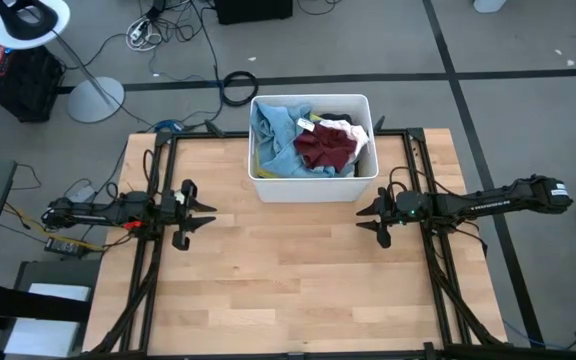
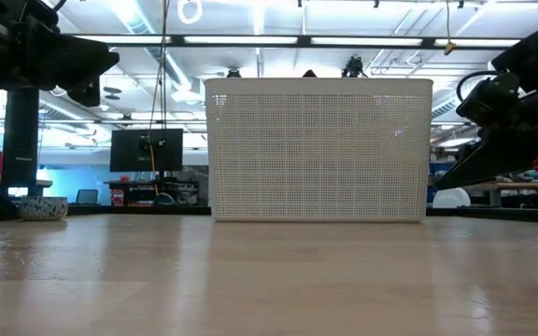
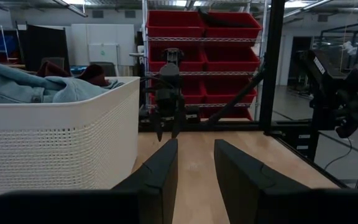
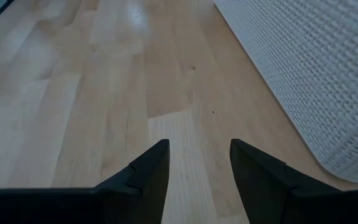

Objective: Sort clothes
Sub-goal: Return to home position

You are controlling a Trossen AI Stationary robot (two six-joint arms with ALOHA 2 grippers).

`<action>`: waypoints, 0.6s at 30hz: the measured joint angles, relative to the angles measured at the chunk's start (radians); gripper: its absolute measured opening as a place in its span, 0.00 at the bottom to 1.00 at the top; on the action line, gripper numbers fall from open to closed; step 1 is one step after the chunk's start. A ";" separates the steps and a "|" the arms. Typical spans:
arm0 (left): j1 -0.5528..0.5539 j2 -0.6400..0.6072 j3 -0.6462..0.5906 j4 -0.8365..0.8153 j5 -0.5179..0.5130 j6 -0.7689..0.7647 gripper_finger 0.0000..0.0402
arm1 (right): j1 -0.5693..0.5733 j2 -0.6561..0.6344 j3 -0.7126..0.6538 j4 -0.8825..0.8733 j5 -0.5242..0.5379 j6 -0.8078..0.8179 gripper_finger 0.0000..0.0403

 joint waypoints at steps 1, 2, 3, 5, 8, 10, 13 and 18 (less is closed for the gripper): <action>0.000 0.000 0.000 0.000 0.000 0.000 0.28 | 0.000 0.000 0.000 0.000 0.000 0.000 0.43; 0.000 0.000 0.000 0.000 0.000 0.000 0.28 | 0.000 0.000 0.000 0.000 0.000 0.000 0.43; 0.000 0.000 0.000 0.000 0.000 0.000 0.28 | 0.000 0.000 0.000 0.000 0.000 0.000 0.43; 0.000 0.000 0.000 0.000 0.000 0.000 0.28 | 0.000 0.000 0.000 0.000 0.000 0.000 0.43; 0.000 0.000 0.000 0.000 0.000 0.000 0.28 | 0.000 0.000 0.000 0.000 0.000 0.000 0.43; 0.000 0.000 0.000 0.000 0.000 0.000 0.28 | 0.000 0.000 0.000 0.000 0.000 0.000 0.43; 0.000 0.000 0.000 0.000 0.000 0.000 0.28 | 0.000 0.000 0.000 0.000 0.000 0.000 0.43; 0.000 0.000 0.000 0.000 0.000 0.000 0.28 | 0.000 0.000 -0.001 0.001 0.000 0.000 0.43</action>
